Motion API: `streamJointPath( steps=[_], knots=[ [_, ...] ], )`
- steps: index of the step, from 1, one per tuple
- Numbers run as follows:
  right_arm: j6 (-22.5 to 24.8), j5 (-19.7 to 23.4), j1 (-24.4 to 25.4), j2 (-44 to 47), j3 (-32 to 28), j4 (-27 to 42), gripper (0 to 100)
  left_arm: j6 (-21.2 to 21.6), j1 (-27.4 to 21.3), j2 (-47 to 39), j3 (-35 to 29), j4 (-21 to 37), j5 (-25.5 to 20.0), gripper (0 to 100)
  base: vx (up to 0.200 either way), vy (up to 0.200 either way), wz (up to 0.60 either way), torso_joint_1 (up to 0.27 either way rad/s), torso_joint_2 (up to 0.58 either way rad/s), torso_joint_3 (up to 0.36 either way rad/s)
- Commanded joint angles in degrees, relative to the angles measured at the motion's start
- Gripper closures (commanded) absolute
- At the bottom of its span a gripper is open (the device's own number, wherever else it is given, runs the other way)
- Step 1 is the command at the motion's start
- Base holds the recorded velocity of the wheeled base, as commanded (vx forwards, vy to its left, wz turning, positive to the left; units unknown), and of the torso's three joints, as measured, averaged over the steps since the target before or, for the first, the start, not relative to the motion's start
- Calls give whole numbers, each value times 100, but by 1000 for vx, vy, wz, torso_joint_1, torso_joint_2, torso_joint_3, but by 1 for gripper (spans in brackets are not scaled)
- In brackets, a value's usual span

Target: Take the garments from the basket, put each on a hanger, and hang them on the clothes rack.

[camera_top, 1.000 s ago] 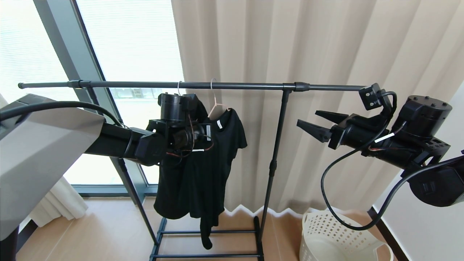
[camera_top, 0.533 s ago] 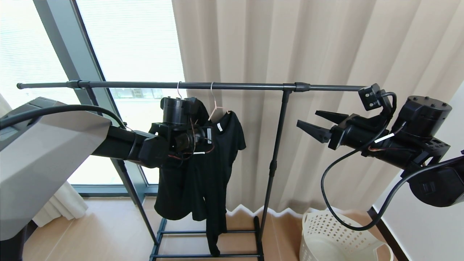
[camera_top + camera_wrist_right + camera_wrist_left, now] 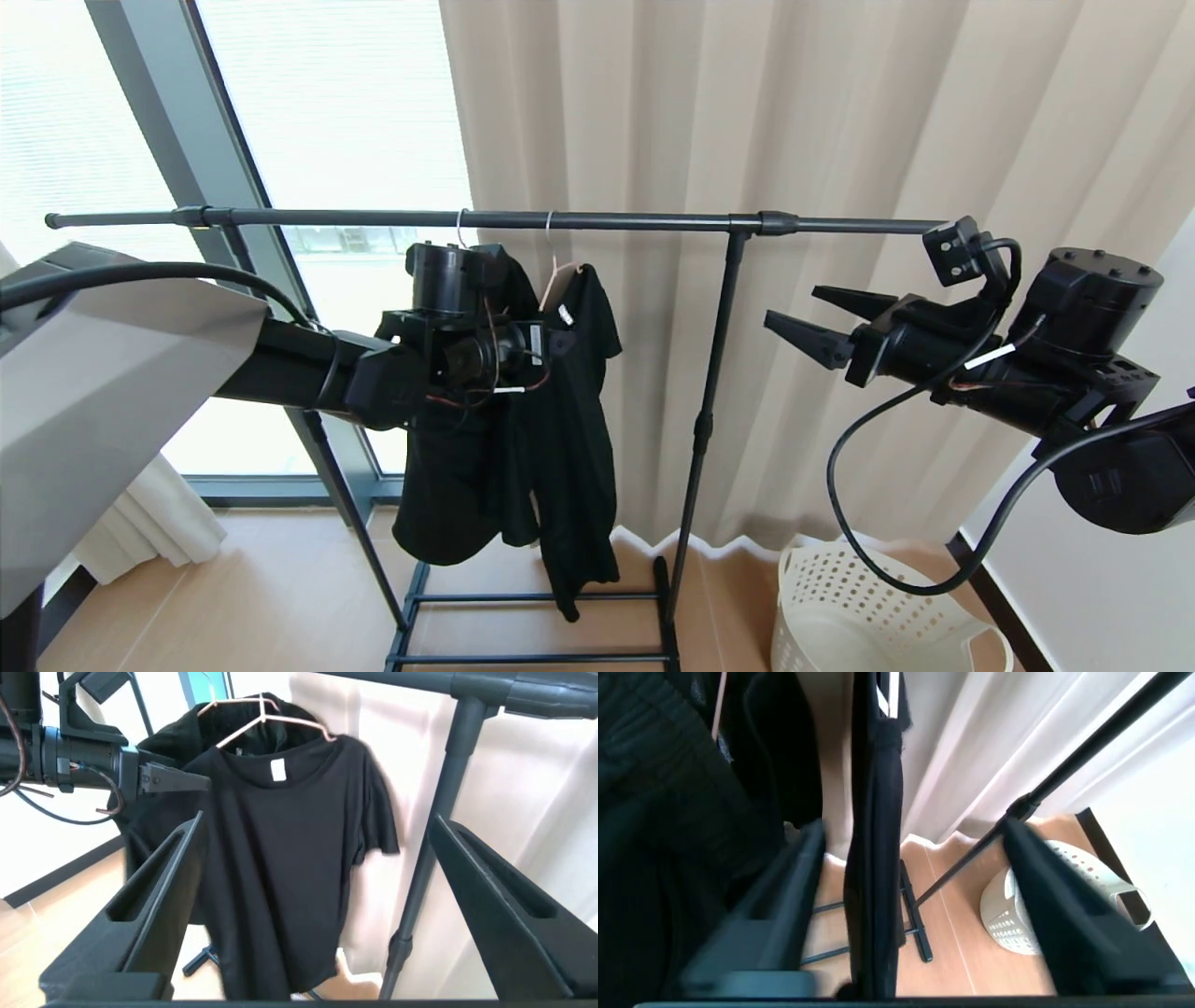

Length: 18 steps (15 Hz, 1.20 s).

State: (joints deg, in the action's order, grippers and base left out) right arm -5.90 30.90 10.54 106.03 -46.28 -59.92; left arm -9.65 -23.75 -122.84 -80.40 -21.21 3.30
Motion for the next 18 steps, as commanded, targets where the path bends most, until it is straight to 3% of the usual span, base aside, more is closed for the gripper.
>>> streamJointPath(
  steps=[1, 3, 4, 5, 7, 8, 9, 11, 13, 16, 18],
  knots=[
    [1, 3, 0, -13, 13, -2, 0, -1, -7, 358, 165, 3, 4, 0, 0, 0, 0, 0, 0, 0],
    [10, 3, 9, -74, 57, -11, 0, -1, -33, 1245, 850, 3, 12, 0, 0, 0, 0, 0, 0, 0],
    [115, 3, 35, -206, 136, -2, 0, 16, -139, 2186, 1641, -6, -23, 0, 0, 0, 0, 0, 0, 0],
    [195, -5, 53, -338, 215, -2, 0, 25, -183, 2599, 1966, -6, -23, 0, 0, 0, 0, 0, 0, 0],
    [370, -84, 281, -1058, 611, 33, 0, 34, -350, 3944, 3004, 3, -23, 0, 0, 0, 0, 0, 0, 0],
    [397, -120, 290, -1199, 690, 41, 0, 60, -359, 4155, 3179, 3, -23, 0, 0, 0, 0, 0, 0, 0],
    [687, -190, 387, -1823, 1015, 59, 0, 236, -359, 5016, 4067, 3, -32, 0, 0, 0, 0, 0, 0, 0],
    [1091, -383, 396, -2500, 1314, 68, 0, 333, -350, 5930, 5051, 3, -32, 0, 0, 0, 0, 0, 0, 0],
    [1390, -1095, 404, -2887, 1463, 217, 0, 324, -350, 6756, 5746, 12, -40, 0, 0, 0, 0, 0, 0, 0],
    [1847, -2888, 888, -3449, 1973, 868, 0, 324, -350, 7301, 6466, 3, -49, 0, 0, 0, 0, 0, 0, 0],
    [2031, -3284, 1108, -4012, 2465, 1105, 0, 324, -367, 7477, 6730, -6, -40, 0, 0, 0, 0, 0, 0, 0]
  ],
)
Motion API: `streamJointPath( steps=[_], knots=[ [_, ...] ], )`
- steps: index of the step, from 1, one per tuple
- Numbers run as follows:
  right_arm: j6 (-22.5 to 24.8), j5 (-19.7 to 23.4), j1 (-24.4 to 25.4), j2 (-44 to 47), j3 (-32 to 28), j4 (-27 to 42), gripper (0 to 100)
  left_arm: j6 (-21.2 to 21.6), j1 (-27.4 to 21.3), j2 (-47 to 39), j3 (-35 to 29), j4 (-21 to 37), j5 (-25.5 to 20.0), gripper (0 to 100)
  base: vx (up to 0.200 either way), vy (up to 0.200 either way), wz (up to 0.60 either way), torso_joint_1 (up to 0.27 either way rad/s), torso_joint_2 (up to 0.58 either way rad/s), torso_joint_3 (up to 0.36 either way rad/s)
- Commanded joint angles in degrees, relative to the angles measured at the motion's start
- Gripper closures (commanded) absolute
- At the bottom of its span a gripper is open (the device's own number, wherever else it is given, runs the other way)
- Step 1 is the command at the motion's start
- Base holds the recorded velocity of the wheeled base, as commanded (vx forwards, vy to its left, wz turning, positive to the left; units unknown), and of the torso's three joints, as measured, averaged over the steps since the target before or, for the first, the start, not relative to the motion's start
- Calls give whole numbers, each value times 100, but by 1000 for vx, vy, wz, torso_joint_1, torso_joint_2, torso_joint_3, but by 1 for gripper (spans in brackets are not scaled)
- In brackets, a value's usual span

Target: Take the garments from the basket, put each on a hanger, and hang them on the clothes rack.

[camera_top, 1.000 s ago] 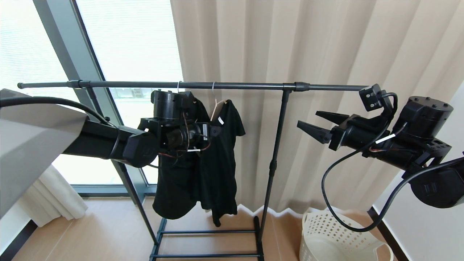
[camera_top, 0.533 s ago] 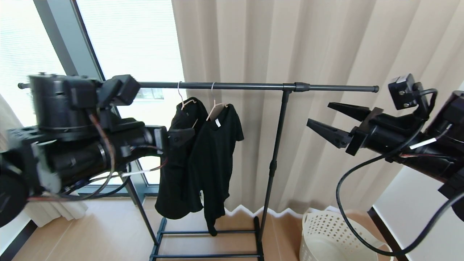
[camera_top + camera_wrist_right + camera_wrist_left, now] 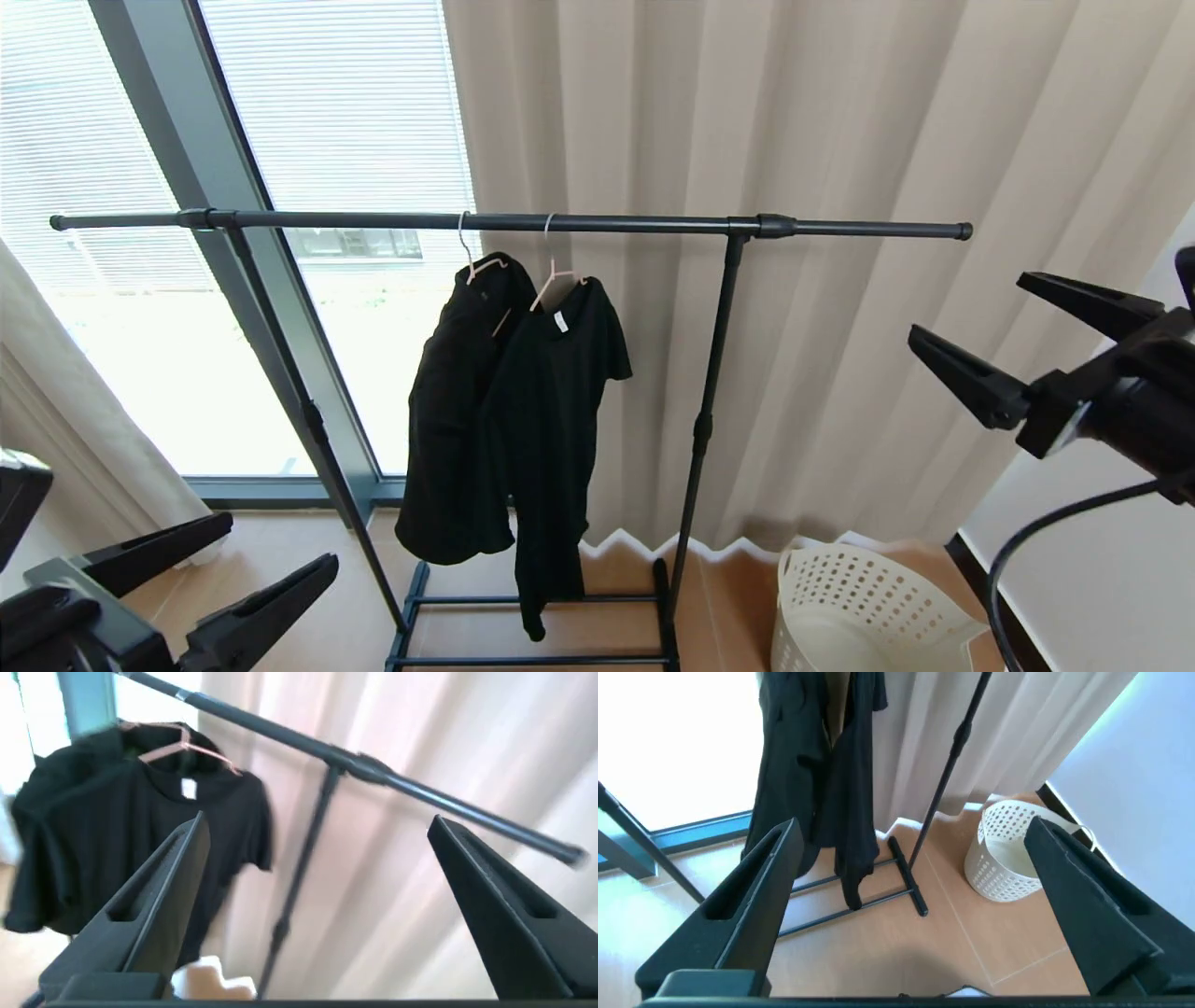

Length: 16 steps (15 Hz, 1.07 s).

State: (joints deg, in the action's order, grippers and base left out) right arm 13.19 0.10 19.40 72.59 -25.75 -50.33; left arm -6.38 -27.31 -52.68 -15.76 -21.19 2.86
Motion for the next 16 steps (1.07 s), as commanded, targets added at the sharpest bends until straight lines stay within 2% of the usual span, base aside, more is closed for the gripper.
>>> streamJointPath(
  steps=[1, 4, 6, 7, 8, 10, 11, 12, 13, 14, 16],
  knots=[
    [131, -282, 223, -835, 562, 270, 0, -13, -11, 574, 328, -8, 4, 0, 0, 0, 0, 0, 0, 0],
    [114, -801, 223, -1608, 1458, 630, 0, 5, -11, 1400, 1040, 1, -5, 0, 0, 0, 0, 0, 0, 0],
    [122, -950, 223, -2083, 2030, 630, 0, 5, -11, 1734, 1409, 1, -5, 0, 0, 0, 0, 0, 0, 0],
    [122, -1012, 223, -2654, 2425, 744, 0, 40, -29, 2218, 1576, 53, -14, 0, 0, 0, 0, 0, 0, 0],
    [122, -1012, 223, -3041, 2575, 964, 0, 101, -91, 2411, 1576, 97, -14, 0, 0, 0, 0, 0, 0, 0],
    [122, -1003, 223, -3761, 2575, 1694, 0, 154, -135, 2728, 1576, 264, -14, 0, 0, 0, 0, 0, 0, 0],
    [122, -1003, 223, -4166, 2575, 2098, 0, 154, -135, 2921, 1576, 528, -14, 0, 0, 0, 0, 0, 0, 0],
    [122, -985, 223, -5001, 2575, 2977, 0, 154, -187, 3413, 1576, 1161, -14, 0, 0, 0, 0, 0, 0, 0],
    [131, -977, 223, -5502, 2575, 3618, 0, 110, -284, 3589, 1576, 1345, -5, 0, 0, 0, 0, 0, 0, 0],
    [122, -977, 223, -5906, 2575, 4111, 0, 101, -275, 3606, 1576, 1328, -5, 0, 0, 0, 0, 0, 0, 0],
    [34, -994, 161, -6354, 2575, 4427, 0, 101, -337, 3510, 1576, 1336, -5, 0, 0, 0, 0, 0, 0, 0]
  ],
)
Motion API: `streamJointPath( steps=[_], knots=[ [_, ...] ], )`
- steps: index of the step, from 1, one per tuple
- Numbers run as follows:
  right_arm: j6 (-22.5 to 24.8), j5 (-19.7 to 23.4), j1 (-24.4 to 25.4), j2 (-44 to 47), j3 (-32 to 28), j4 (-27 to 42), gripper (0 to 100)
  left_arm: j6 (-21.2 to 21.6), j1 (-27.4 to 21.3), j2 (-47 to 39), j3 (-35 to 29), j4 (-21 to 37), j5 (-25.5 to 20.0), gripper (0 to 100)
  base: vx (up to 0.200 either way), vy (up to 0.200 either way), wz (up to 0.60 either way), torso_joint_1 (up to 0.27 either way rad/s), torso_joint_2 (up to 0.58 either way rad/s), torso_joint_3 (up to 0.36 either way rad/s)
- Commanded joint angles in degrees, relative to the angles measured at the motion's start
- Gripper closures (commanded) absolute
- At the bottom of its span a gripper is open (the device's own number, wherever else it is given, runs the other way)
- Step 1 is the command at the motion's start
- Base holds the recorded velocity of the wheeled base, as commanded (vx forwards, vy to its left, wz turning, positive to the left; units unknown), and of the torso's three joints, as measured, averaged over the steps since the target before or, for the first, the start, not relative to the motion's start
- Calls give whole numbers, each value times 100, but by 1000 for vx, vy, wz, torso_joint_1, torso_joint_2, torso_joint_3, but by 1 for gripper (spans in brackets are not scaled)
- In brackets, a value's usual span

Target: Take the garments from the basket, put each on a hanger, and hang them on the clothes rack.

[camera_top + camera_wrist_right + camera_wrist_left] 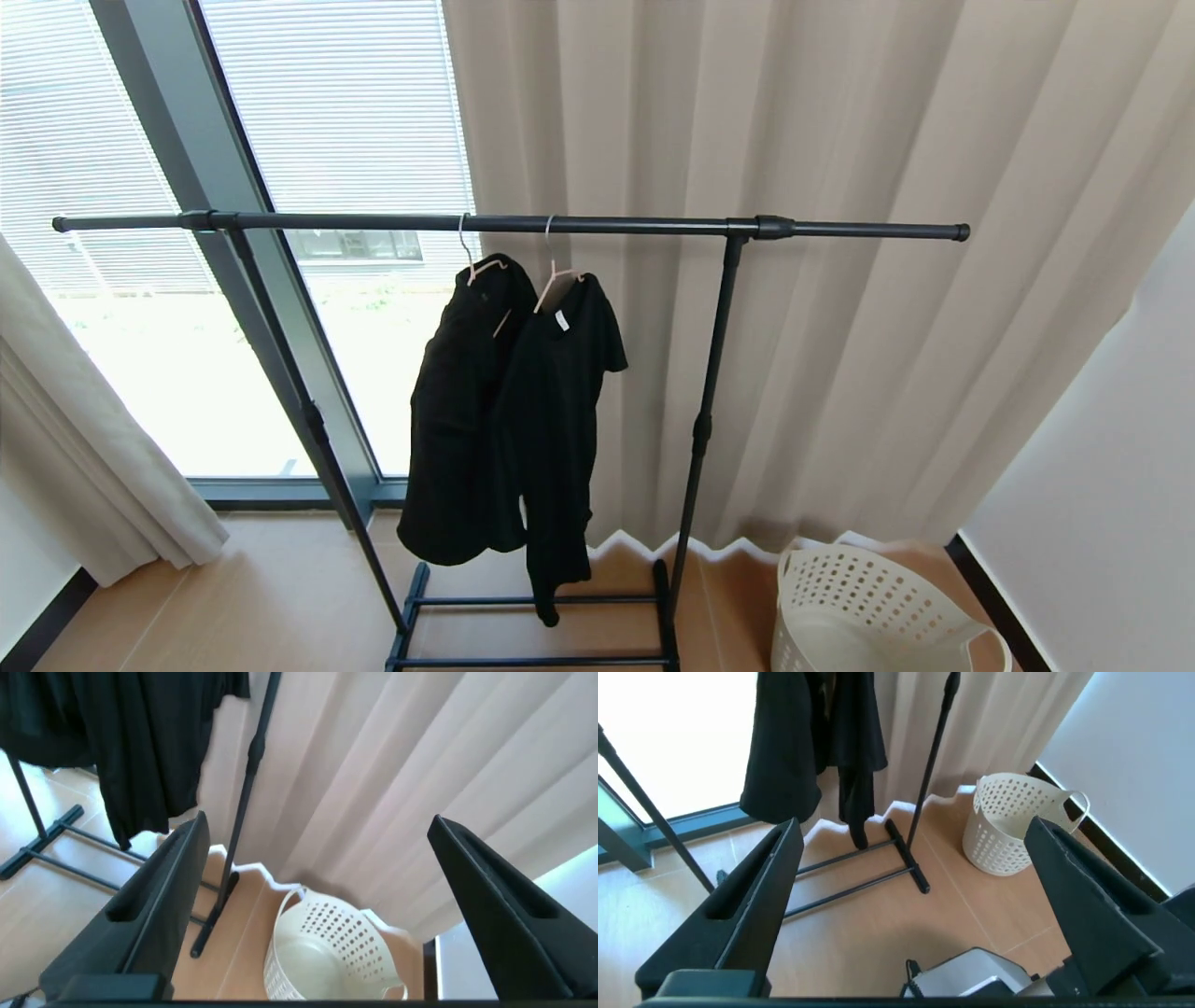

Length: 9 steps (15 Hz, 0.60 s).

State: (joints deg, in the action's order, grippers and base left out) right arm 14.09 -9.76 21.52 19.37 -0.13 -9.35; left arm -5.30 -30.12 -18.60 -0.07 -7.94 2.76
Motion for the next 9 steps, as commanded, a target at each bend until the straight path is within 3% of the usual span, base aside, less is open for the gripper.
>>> streamJointPath(
  steps=[1, 6, 9],
  knots=[
    [-91, 1, -86, -1085, 13, 346, 0, 3, -99, 50, 7, 11, 6, 0, 0, 0, 0, 0, 0, 0],
    [-223, 388, -130, -847, 13, 408, 0, 3, -99, -12, 7, 11, -3, 0, 0, 0, 0, 0, 0, 0],
    [-724, 546, -139, -452, 13, 416, 0, 3, -99, -293, 7, 11, 6, 0, 0, 0, 0, 0, 0, 0]
  ],
)
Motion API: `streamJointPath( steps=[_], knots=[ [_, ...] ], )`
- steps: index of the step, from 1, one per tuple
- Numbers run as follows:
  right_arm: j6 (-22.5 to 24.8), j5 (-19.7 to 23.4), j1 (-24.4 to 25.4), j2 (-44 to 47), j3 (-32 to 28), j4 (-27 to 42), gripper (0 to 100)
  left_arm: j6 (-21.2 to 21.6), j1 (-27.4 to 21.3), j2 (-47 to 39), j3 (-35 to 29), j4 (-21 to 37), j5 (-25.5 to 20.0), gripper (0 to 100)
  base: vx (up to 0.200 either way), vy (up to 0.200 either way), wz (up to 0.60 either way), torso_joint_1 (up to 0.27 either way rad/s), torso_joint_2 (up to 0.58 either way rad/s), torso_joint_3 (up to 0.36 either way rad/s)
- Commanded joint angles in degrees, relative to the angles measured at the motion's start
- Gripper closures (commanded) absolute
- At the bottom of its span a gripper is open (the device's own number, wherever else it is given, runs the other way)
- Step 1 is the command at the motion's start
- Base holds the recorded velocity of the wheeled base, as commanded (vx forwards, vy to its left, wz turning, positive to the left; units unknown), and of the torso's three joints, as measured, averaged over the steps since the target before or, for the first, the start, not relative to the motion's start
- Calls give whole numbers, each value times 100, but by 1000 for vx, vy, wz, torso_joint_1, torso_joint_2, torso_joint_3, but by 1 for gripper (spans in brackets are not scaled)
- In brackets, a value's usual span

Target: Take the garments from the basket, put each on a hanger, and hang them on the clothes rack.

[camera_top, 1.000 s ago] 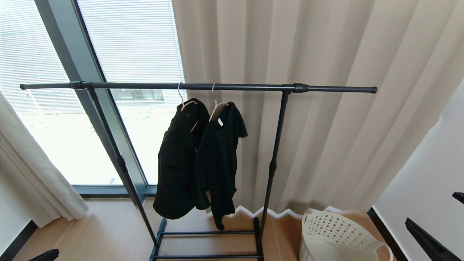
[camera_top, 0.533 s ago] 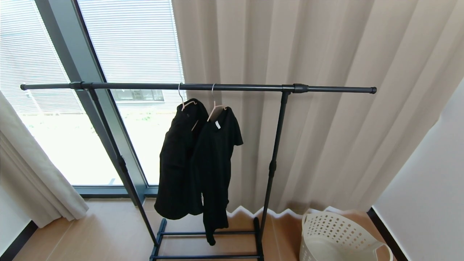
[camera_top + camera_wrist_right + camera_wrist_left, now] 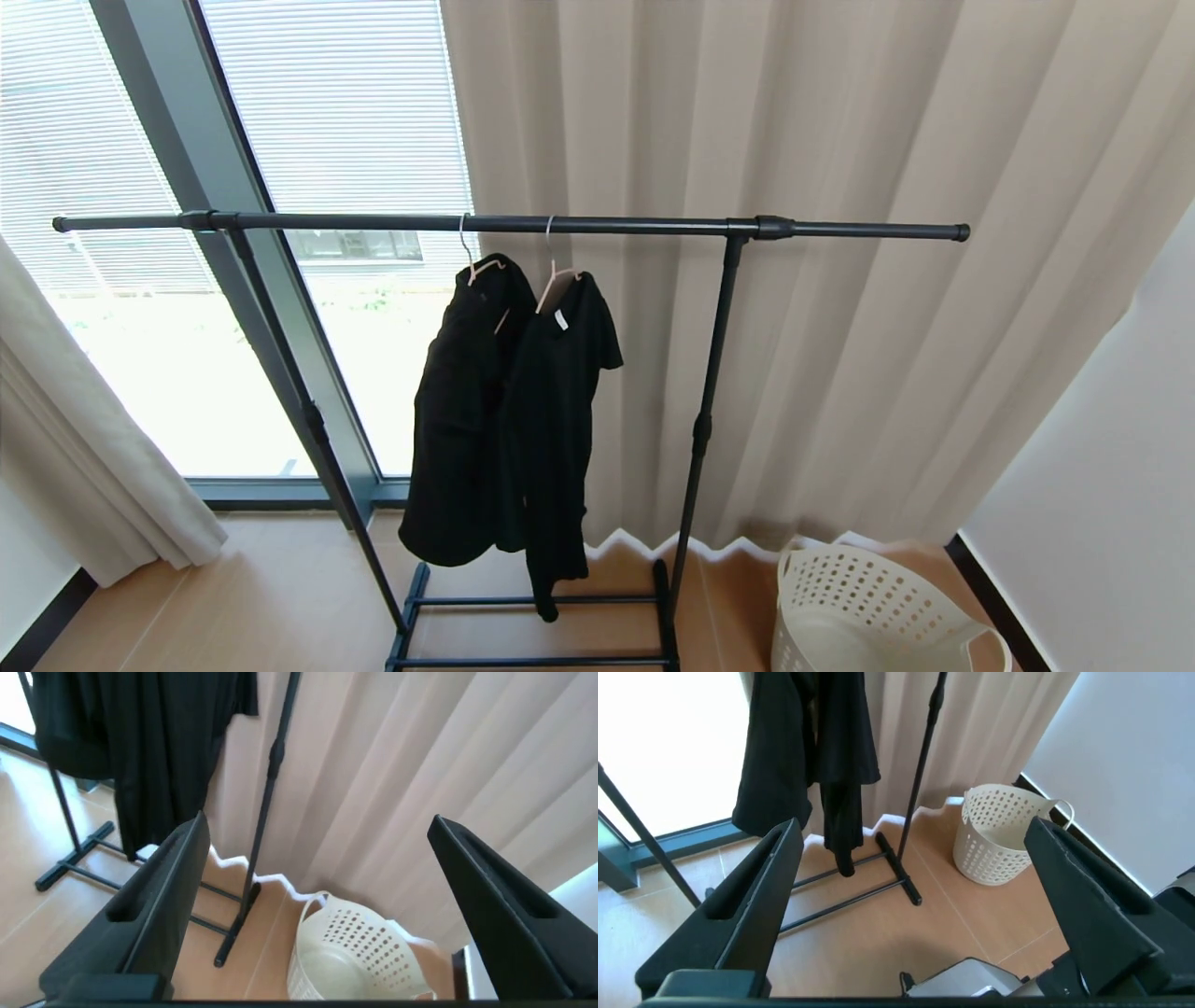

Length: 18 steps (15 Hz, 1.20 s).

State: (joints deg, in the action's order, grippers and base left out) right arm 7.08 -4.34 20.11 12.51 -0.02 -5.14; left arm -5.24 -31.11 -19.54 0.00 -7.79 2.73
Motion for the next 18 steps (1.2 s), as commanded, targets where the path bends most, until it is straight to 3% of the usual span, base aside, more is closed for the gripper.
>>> streamJointPath(
  steps=[1, 4, 6, 7, 9, 12, 14, 15, 17, 18],
  knots=[
    [-23, 3, -8, 235, 2, -4, 0, -3, 17, -313, 0, 6, 17, 0, 0, 0, 0, 0, 0, 0],
    [-32, -23, -254, 393, 2, -4, 0, 50, 255, -560, 0, 14, 184, 0, 0, 0, 0, 0, 0, 0],
    [-23, -23, -816, 446, 2, -4, 0, 656, 764, -498, 0, 111, 360, 0, 0, 0, 0, 0, 0, 0],
    [-14, -58, -966, 358, 2, -13, 0, 964, 1459, -366, 0, 129, 351, 0, 0, 0, 0, 0, 0, 0],
    [-5, -137, -992, 120, 2, -4, 0, 1131, 2267, -59, 0, 129, 342, 0, 0, 0, 0, 0, 0, 0],
    [-5, -304, -1018, 68, 2, -13, 0, 1131, 2390, 1146, 0, 129, 333, 0, 0, 0, 0, 0, 0, 0],
    [-5, -348, -1036, 41, 2, -13, 0, 1052, 2399, 1427, 0, 129, 342, 0, 0, 0, 0, 0, 0, 0],
    [-5, -427, -1045, -3, 2, -13, 0, 1034, 2557, 1418, 0, 129, 342, 0, 0, 0, 0, 0, 0, 0],
    [-14, -462, -1062, -47, 2, -13, 0, 1324, 3375, 1462, 0, 120, 316, 0, 0, 0, 0, 0, 0, 0],
    [-14, -462, -1062, -47, 2, -13, 0, 1324, 3375, 1462, 0, 120, 316, 0, 0, 0, 0, 0, 0, 0]
  ],
)
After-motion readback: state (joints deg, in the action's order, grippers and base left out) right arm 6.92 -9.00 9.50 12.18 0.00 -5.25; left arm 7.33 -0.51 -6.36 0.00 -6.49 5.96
